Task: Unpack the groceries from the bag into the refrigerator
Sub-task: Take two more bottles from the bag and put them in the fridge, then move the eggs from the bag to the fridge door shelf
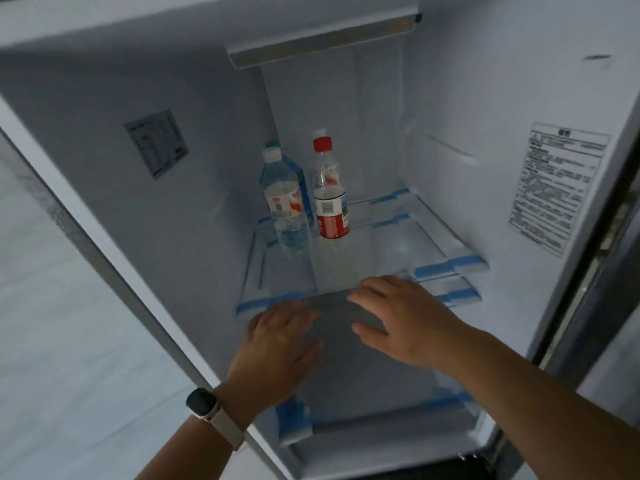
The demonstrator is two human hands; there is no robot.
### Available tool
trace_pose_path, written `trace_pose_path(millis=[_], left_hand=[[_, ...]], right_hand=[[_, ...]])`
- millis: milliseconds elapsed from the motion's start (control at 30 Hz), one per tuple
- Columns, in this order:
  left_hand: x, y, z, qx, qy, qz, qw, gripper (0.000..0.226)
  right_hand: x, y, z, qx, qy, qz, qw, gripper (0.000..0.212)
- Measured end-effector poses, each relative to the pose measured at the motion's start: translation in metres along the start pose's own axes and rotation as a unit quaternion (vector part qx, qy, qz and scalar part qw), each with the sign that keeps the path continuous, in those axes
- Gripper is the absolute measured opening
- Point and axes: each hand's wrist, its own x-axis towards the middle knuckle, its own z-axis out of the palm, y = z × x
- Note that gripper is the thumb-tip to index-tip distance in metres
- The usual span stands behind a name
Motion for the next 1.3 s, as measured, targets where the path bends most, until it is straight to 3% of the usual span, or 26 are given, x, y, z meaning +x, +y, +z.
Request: trace_pose_path(millis=[200,400,733,833,1000,1133,1300], left_hand=[[-0.046,0.023,-0.021,0.061,-0.041,-0.074,0.995,0.047],[-0.102,0.039,-0.037,0.067,-0.078,-0.175,0.979,0.059],[-0.194,0.035,-0.071,0.085,-0.014,-0.288,0.954,0.054],[-0.234,0.028,-0.088,0.094,0.002,-0.312,0.945,0.054],[-0.325,0.016,-0.129,0.110,0.024,-0.354,0.929,0.051],[-0.415,0.014,-0.166,0.137,0.043,-0.400,0.905,0.048],[-0.525,0.020,-0.204,0.167,0.046,-0.467,0.867,0.048]], right_hand=[[-0.016,-0.018,0.021,0.024,-0.024,-0.032,0.999,0.065],[-0.023,-0.046,0.037,0.052,-0.052,-0.093,0.993,0.058],[-0.024,-0.134,0.043,0.037,-0.077,-0.179,0.980,0.064],[-0.026,-0.174,0.042,0.017,-0.077,-0.207,0.975,0.058],[-0.041,-0.264,0.063,0.018,-0.108,-0.268,0.957,0.068],[-0.064,-0.344,0.084,0.030,-0.119,-0.326,0.937,0.054],[-0.095,-0.452,0.104,0.043,-0.130,-0.397,0.907,0.052]])
